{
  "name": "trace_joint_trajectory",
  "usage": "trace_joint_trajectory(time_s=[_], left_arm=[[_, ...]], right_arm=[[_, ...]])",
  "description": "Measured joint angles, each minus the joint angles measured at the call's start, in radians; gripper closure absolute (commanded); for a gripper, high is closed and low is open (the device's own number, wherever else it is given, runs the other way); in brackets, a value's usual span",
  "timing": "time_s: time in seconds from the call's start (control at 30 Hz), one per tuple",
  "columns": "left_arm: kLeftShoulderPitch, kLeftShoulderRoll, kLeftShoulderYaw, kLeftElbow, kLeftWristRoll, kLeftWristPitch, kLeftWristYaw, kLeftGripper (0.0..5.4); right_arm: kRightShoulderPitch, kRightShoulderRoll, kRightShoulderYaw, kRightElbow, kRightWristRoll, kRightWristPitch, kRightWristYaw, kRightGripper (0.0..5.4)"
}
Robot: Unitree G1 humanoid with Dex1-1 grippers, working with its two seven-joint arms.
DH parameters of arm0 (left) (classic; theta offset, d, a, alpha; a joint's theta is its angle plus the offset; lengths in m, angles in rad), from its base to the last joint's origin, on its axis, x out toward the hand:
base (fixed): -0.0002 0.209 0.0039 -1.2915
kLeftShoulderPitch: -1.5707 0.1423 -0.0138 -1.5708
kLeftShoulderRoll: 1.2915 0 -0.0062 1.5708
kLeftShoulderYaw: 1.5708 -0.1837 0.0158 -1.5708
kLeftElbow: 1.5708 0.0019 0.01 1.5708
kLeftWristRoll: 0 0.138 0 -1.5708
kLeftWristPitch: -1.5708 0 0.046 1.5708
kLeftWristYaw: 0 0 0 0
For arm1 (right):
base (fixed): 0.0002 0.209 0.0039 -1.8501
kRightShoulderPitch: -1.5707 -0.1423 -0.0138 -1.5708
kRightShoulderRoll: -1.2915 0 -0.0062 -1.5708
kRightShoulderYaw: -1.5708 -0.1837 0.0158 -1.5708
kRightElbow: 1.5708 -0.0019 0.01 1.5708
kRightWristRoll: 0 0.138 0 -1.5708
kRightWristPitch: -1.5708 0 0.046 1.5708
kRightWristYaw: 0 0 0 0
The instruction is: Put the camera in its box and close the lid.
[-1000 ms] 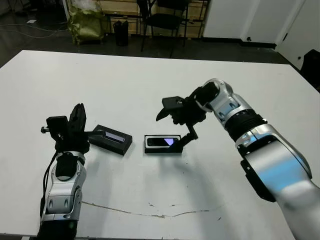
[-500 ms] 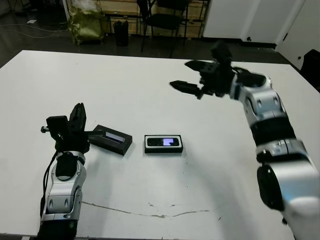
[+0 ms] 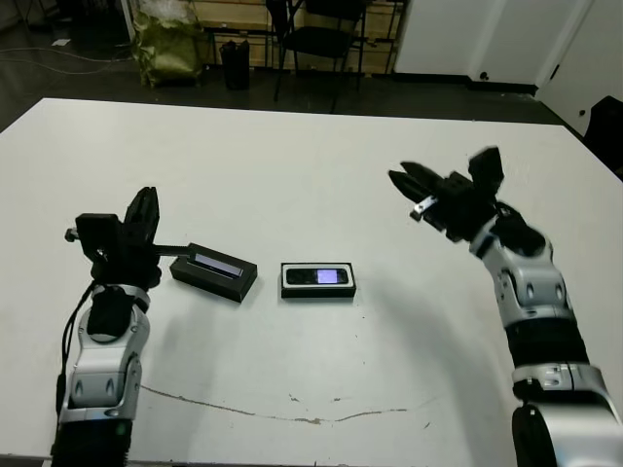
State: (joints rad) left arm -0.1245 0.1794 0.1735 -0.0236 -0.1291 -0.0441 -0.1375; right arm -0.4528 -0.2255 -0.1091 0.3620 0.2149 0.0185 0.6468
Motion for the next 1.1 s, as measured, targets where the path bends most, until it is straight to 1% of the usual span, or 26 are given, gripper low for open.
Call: trace_joint_trajectory(time_s=[0.1,0.2,0.33,0.47,0.57,0.73,0.87,0.97,1.1], left_arm=[[-0.011,0.038,0.012,0.028,-0.003,-0.050,-0.038,5.40],[-0.021,0.070,0.017,0.031,-0.007,-0.053,-0.063,5.40],[-0.032,0.115,0.019,0.029,-0.011,-0.050,-0.107,5.40],[-0.035,0.198,0.015,-0.006,-0.031,0.022,-0.197,5.40],[-0.055,0.307,-0.002,-0.040,-0.028,0.103,-0.300,5.40],[-0.148,0.503,-0.079,-0.106,0.009,0.240,-0.488,5.40],[-0.245,0.614,-0.165,-0.139,0.017,0.326,-0.661,5.40],[-0.311,0.658,-0.214,-0.137,0.024,0.340,-0.755,5.40],[-0.391,0.673,-0.267,-0.085,0.047,0.305,-0.834,5.40]], right_arm=[[0.051,0.020,-0.009,-0.050,0.028,0.001,-0.039,5.37],[0.100,0.039,-0.017,-0.119,0.046,0.016,-0.102,5.37],[0.143,0.055,-0.028,-0.172,0.081,0.043,-0.151,5.37],[0.170,0.056,-0.027,-0.206,0.077,0.043,-0.194,5.37],[0.177,0.056,-0.028,-0.218,0.078,0.043,-0.212,5.37],[0.179,0.056,-0.041,-0.200,0.101,0.033,-0.205,5.37],[0.181,0.056,-0.043,-0.197,0.104,0.035,-0.211,5.37],[0.184,0.056,-0.044,-0.205,0.106,0.041,-0.222,5.37],[0.186,0.056,-0.045,-0.207,0.108,0.045,-0.229,5.37]])
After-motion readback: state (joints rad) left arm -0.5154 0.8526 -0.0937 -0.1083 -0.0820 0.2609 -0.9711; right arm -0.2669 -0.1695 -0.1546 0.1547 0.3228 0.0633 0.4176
